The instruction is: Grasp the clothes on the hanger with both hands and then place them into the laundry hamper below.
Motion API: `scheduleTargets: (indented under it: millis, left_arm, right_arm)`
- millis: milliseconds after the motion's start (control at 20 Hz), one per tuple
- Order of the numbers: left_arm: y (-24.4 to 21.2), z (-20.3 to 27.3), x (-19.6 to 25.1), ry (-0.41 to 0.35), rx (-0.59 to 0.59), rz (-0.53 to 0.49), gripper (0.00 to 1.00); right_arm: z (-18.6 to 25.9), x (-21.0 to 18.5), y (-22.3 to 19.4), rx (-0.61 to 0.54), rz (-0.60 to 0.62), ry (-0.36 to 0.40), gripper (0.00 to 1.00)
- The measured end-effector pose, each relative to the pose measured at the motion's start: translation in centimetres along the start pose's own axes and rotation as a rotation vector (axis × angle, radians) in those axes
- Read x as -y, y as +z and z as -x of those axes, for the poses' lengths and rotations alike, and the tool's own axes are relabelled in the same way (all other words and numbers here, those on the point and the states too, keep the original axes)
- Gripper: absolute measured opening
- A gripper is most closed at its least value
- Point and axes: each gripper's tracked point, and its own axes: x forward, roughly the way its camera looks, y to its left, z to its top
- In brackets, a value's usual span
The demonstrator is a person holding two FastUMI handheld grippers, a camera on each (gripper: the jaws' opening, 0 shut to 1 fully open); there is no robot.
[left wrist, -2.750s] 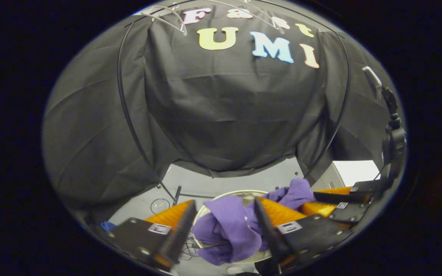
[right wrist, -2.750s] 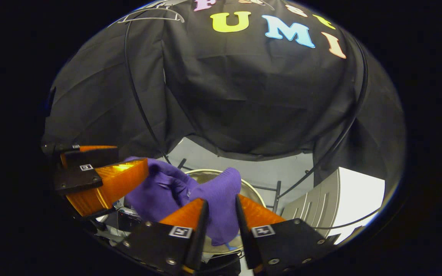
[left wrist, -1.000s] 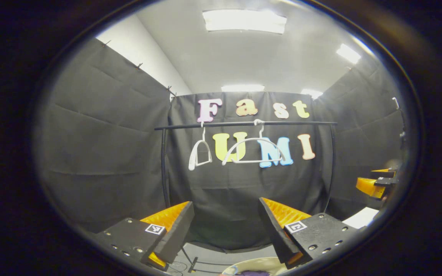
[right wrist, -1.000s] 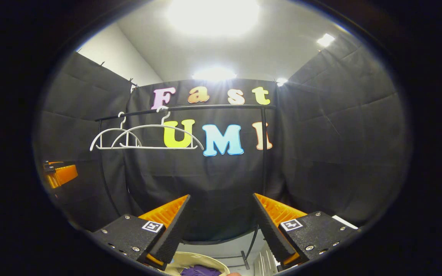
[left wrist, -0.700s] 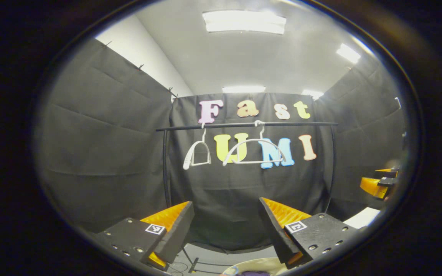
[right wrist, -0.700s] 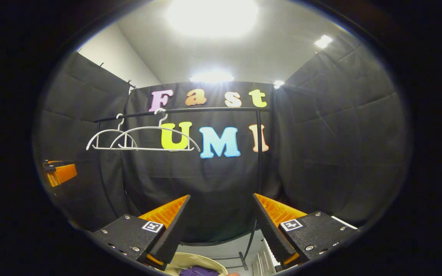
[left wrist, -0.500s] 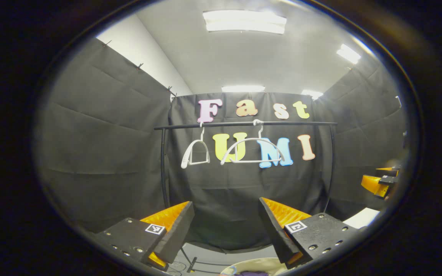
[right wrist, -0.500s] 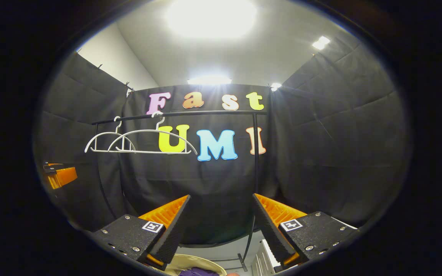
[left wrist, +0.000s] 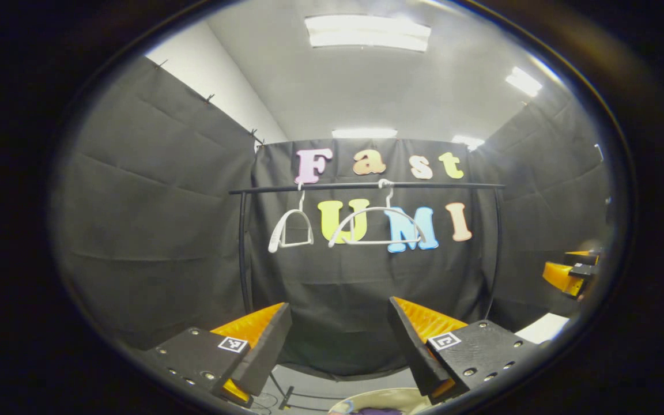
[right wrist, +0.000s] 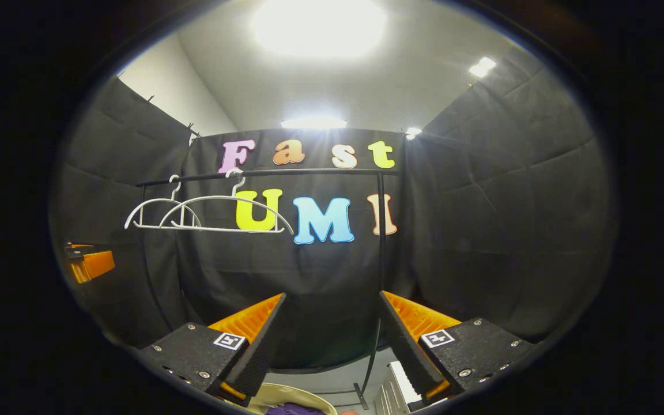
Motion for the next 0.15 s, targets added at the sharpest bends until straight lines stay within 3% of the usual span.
scheduleTargets:
  millis: [150]
  left_arm:
    - [0.00,-0.24,-0.21,0.005,0.002,-0.001,1.00]
  right_arm:
    - [0.00,0.01,-0.11,0.000,0.001,-0.001,0.95]
